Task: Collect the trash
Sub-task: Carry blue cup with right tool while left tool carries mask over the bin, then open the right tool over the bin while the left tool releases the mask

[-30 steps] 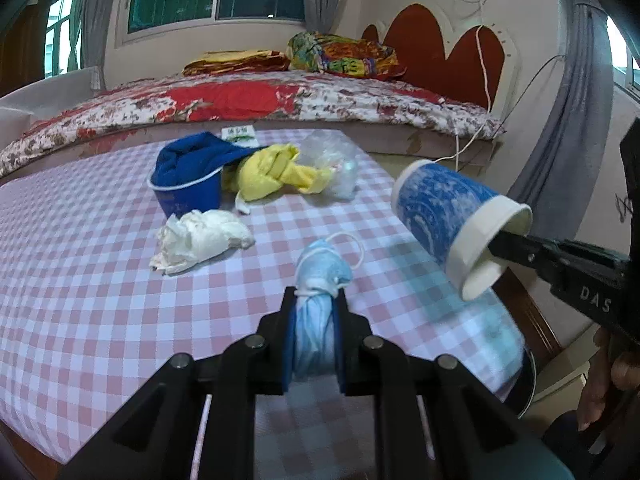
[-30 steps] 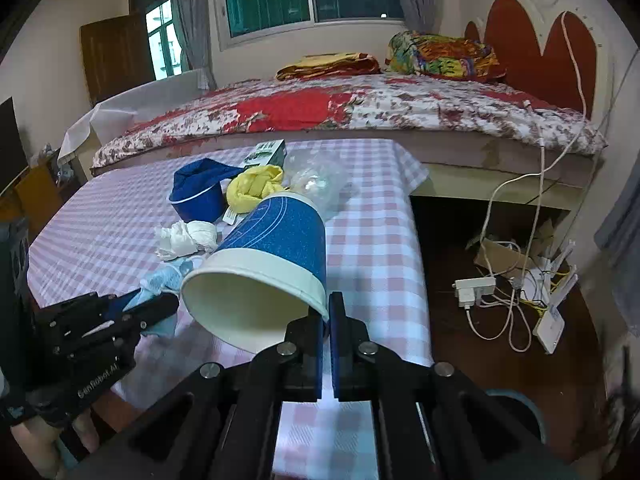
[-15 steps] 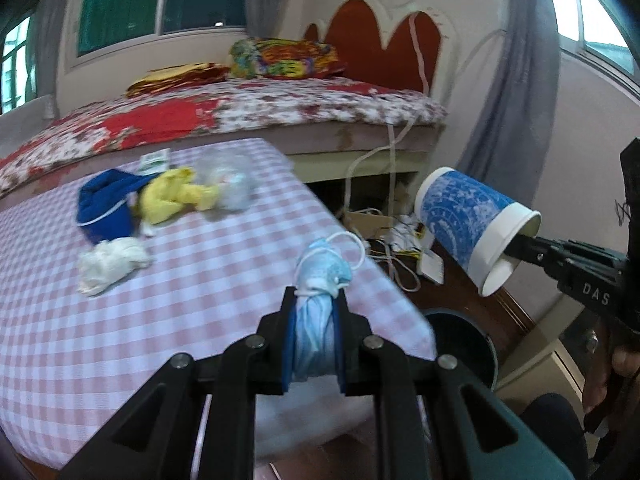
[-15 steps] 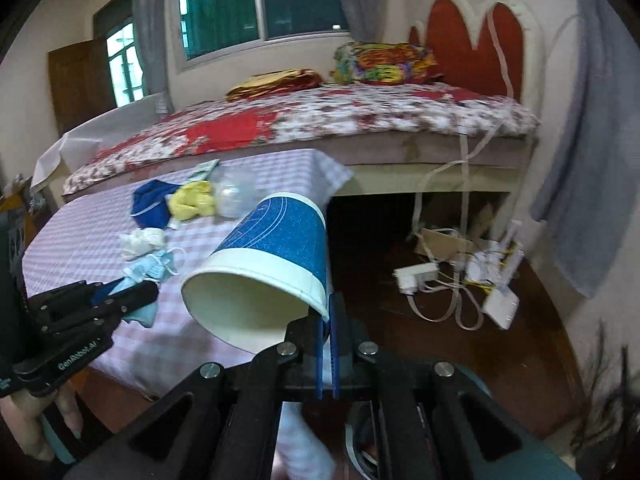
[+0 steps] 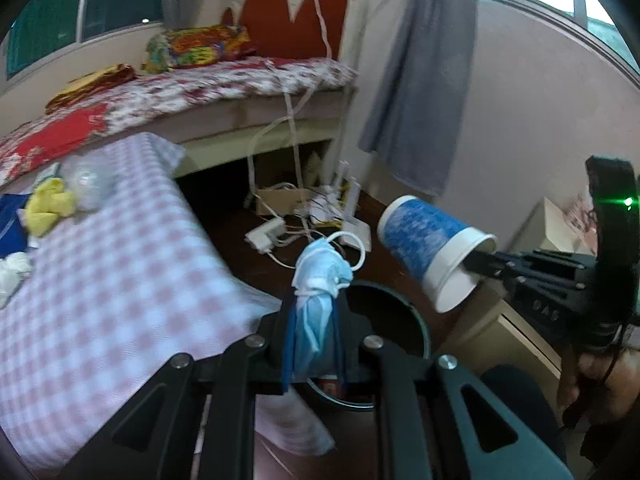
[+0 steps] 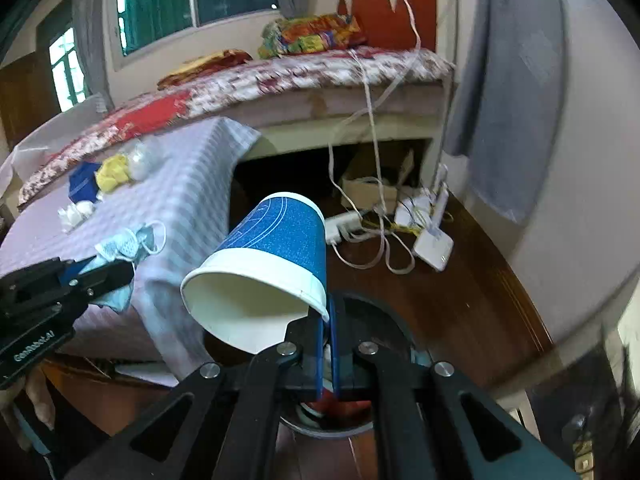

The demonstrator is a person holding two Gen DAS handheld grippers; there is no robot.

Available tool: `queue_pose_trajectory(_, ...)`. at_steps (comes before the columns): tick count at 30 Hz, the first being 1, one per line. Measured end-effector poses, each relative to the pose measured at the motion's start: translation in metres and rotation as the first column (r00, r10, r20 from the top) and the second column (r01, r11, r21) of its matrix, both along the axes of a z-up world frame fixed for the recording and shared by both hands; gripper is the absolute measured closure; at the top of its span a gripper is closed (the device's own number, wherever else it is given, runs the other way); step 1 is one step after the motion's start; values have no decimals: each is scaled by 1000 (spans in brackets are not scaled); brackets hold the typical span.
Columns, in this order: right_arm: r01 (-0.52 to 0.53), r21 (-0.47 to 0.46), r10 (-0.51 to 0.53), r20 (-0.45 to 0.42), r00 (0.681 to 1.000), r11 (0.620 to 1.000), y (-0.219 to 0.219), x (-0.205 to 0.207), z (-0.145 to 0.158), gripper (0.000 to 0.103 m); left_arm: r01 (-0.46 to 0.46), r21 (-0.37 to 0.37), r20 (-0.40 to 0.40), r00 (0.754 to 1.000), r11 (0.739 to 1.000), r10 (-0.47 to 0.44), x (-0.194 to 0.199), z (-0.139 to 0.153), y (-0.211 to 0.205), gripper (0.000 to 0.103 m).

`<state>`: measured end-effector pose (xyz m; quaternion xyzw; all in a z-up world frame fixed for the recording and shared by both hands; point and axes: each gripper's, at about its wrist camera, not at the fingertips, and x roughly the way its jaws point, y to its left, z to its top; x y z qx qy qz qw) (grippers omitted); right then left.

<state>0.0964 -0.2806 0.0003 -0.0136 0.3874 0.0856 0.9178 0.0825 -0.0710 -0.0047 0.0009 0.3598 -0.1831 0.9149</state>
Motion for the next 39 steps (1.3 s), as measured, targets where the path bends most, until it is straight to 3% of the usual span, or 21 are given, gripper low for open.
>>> queue_pose_trajectory(13,54,-7,-54,-96,994,999,-41,-20,-48,100,53,-39,-179,982,998,-60,8,-55,-44,86)
queue_pose_trajectory(22,44,-35,-51,-224,973,998,-42,2,-99,100,52,-27,-254,966,998,-57,25,-91,-58,85)
queue_pose_trajectory(29,27,-38,-37,-274,961,999,-38,24,-124,100,46,-25,-312,949,999,-51,34,-112,-63,84)
queue_pose_trajectory(30,25,-41,-35,-279,960,999,-38,26,-127,100,53,-30,-328,943,998,-60,36,-117,-64,82)
queue_pose_trajectory(32,-3,-45,-11,-305,952,999,-34,34,-140,99,44,-30,-353,934,999,-52,40,-127,-66,67)
queue_pose_trajectory(33,-14,-61,-7,-326,945,998,-32,38,-148,88,27,-18,-376,926,999,-32,42,-133,-65,44)
queue_pose_trajectory(34,-7,-109,-33,-356,934,994,-31,43,-160,73,13,-4,-384,923,1000,-13,43,-137,-64,31)
queue_pose_trajectory(35,10,-143,-62,-368,928,990,-34,46,-168,46,8,7,-383,924,1000,-4,42,-139,-64,30)
queue_pose_trajectory(39,67,-146,-117,-368,922,987,-47,46,-168,41,9,53,-387,922,999,12,37,-143,-63,26)
